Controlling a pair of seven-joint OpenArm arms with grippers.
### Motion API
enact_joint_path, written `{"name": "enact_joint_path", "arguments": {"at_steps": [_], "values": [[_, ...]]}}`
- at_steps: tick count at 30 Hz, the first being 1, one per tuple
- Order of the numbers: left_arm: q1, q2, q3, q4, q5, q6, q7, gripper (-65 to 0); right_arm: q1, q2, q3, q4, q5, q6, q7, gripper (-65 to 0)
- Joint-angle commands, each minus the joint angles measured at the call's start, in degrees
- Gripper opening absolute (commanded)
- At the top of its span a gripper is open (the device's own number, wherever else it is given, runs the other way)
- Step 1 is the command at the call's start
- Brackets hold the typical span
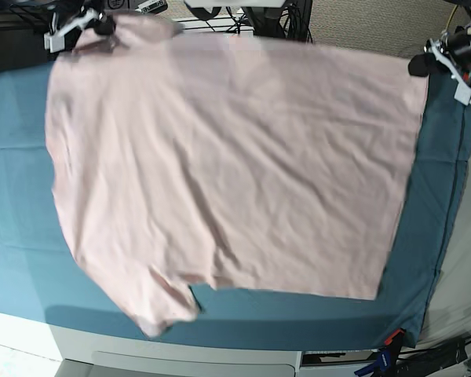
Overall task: Fold the T-shirt properly
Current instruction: 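Lift the shoulder edge with both grippers and pull it toward the robot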
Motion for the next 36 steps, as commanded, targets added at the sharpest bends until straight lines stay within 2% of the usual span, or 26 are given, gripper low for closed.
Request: {"name": "enact_joint_path", "arguments": {"at_steps": [1,5,7,12,20,28,36], "values": [[1.2,-1.1,-1.0,1.1,-1.8,-0.2,-0.2,-65.0,-0.7,1.4,0.8,0.8,1.4,0.6,0.4,-65.0],[3.6,-0.9,-1.0,1.5,-3.3,-0.3,0.2,-65.0,-1.9,1.7,1.8,0.8,3.2,0.7,-0.3,-65.0],[4.0,-0.5,-1.0,1.5,-3.3,-0.8,0.3,-65.0,-2.1,1.7,2.2,0.8,4.4,1.8,-0.8,-65.0],[4.2,1.0,-1.0,1.5,-6.4,-0.9,3.8,-65.0,-2.1,1.7,2.3,0.8,7.9,3.1,-3.5,-65.0],[9.9,3.3,-1.0,1.6,-11.9,-3.2,5.9,-65.0,-2.1,2.0,2.3,0.8,8.3,3.4,-3.8,-65.0],[10.8,4.9,-1.0,1.6,-12.2,-3.2,6.2,-65.0,-2.1,5.6,2.8,0.8,8.4,3.7,-4.3,-65.0],[10.8,4.9,-1.0,1.6,-12.2,-3.2,6.2,-65.0,-2.1,8.9,9.6,0.8,8.5,3.7,-4.5,-65.0]]}}
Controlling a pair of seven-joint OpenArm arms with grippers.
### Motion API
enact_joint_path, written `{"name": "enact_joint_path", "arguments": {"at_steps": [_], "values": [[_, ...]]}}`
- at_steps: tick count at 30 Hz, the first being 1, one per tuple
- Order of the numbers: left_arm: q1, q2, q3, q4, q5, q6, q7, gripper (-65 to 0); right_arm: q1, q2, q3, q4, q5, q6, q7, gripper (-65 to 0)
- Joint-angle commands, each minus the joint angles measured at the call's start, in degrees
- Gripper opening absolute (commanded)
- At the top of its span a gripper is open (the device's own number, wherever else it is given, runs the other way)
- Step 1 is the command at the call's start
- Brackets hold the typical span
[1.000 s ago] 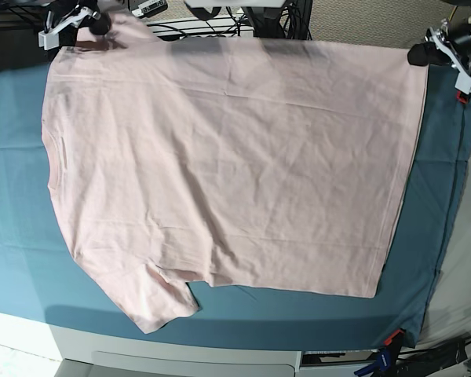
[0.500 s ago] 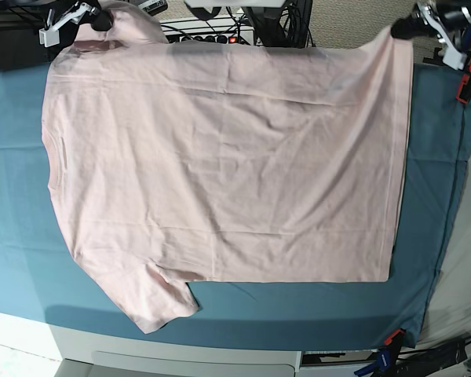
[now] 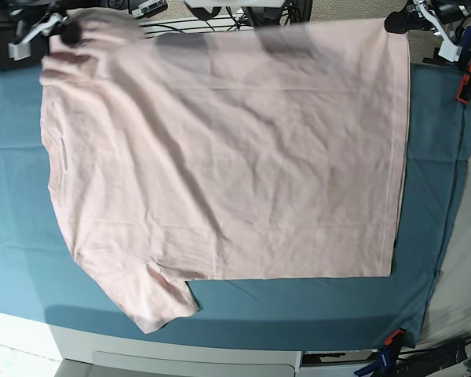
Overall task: Fold the T-shirt properly
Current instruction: 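Lift the shoulder edge with both grippers and pull it toward the robot, then lower the held edge back over the shirt, folding a strip, and release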
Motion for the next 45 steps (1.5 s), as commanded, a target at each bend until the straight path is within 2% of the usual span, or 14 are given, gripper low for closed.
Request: {"name": "enact_joint_path", "arguments": {"at_steps": [1,14,17,24,29,37,45], "values": [[0.8,-0.8,-0.5,0.7,-1.2,-0.4,0.2,-65.0,-0.7,1.2,1.4,0.7,0.9,0.5,0.3,-65.0],[0.7,-0.8,-0.5,1.3,-0.9,-0.9,0.2,-65.0,-1.0,0.5,2.3,0.7,7.0,0.5,-4.2,-65.0],[1.0,-0.8,-0.5,4.0,-1.5,-3.1,0.9,-65.0,-2.1,0.0,2.3,0.7,9.1,0.5,-5.2,-65.0],[2.9,-0.8,-0.5,13.7,-1.4,-3.2,1.0,-65.0,-5.6,-0.8,2.8,0.7,13.0,0.5,-7.2,-65.0],[3.5,-0.8,-0.5,17.7,0.9,-3.2,0.3,-65.0,-6.1,-0.8,5.4,1.0,16.0,0.5,-8.6,-65.0],[2.5,-0.8,-0.5,18.4,1.8,-3.2,-1.6,-65.0,-5.9,-0.8,9.6,8.0,16.0,0.5,-7.9,-65.0],[-3.0,-0.9,-0.5,18.3,8.1,-3.1,-4.7,-65.0,0.9,-0.8,9.5,12.9,15.9,0.5,-6.7,-65.0]]}}
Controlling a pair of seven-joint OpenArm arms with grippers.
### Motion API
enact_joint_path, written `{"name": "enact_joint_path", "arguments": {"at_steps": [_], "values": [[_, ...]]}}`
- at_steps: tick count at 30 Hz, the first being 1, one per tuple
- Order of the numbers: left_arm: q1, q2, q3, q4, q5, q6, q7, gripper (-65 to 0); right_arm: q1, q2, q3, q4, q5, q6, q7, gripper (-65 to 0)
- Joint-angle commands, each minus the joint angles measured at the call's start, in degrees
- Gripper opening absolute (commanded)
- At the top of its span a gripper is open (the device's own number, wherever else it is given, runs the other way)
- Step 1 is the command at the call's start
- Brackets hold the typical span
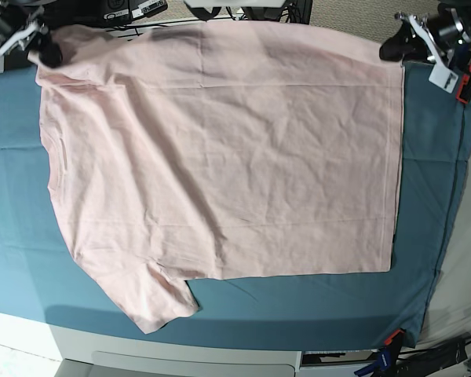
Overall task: Fold the T-shirt properly
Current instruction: 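Lower the held edge back over the shirt, folding a strip, and release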
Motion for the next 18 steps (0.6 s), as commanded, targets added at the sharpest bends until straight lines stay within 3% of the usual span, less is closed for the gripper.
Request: {"name": "enact_joint_path", "arguments": {"at_steps": [1,5,11,18], "values": [[-0.3,-0.8,-0.5,0.7,-0.7,-0.4,-1.4,-65.0,0.6,0.8,0.8,0.8,0.0,0.3,1.7,-65.0],[-2.8,-0.8,-0.5,0.7,3.0,-0.2,-4.5,-65.0,5.6,0.8,0.8,0.8,-5.2,0.3,4.5,-65.0],[-6.7,-0.8,-0.5,0.7,8.4,2.7,-7.8,-65.0,13.9,0.8,-0.3,0.7,-12.0,0.3,6.8,-65.0],[-9.8,-0.8,-0.4,0.6,9.6,2.7,-8.5,-65.0,20.8,0.9,-10.6,-1.3,-24.1,0.3,11.9,-65.0]]}}
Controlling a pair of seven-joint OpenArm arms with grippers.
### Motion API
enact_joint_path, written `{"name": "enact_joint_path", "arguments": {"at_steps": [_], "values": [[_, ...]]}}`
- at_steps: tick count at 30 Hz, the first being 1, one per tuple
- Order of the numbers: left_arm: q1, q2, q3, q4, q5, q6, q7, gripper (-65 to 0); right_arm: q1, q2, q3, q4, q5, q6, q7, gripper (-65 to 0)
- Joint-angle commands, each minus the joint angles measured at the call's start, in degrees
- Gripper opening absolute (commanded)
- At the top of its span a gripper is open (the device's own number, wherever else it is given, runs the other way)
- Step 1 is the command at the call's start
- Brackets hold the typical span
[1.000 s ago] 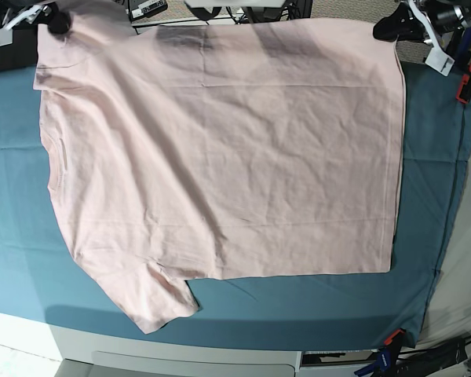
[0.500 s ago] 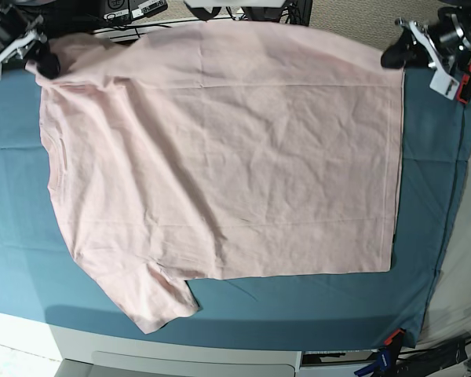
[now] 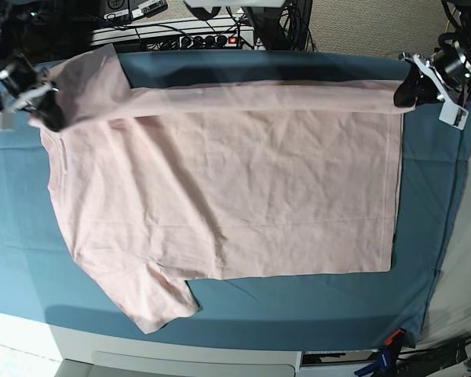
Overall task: Fold the T-shirt properly
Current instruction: 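Lower the held edge back over the shirt, folding a strip, and release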
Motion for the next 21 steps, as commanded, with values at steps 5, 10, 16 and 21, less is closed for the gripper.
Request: {"name": "enact_joint_path", "arguments": {"at_steps": [5,10,16,21], "values": [[-0.8,-0.9,-0.4,0.6,2.1,0.3,-3.8,-65.0,3.9,1.0,-7.2,0.3,-7.0,0.1,5.4,-65.0],[-1.8,-1.2,-0.4,0.6,3.5,1.2,-4.2,-65.0,7.6,1.0,-10.7,0.3,-15.1,0.1,9.5,-65.0],[-4.7,-1.3,-0.1,-1.0,3.7,1.4,-4.2,-65.0,11.0,1.0,-11.1,0.2,-20.7,0.1,11.8,-65.0],[-6.8,-1.4,4.2,-3.0,5.6,1.4,-4.3,-65.0,11.7,1.0,-11.1,0.2,-21.0,0.1,12.4,-65.0]]}}
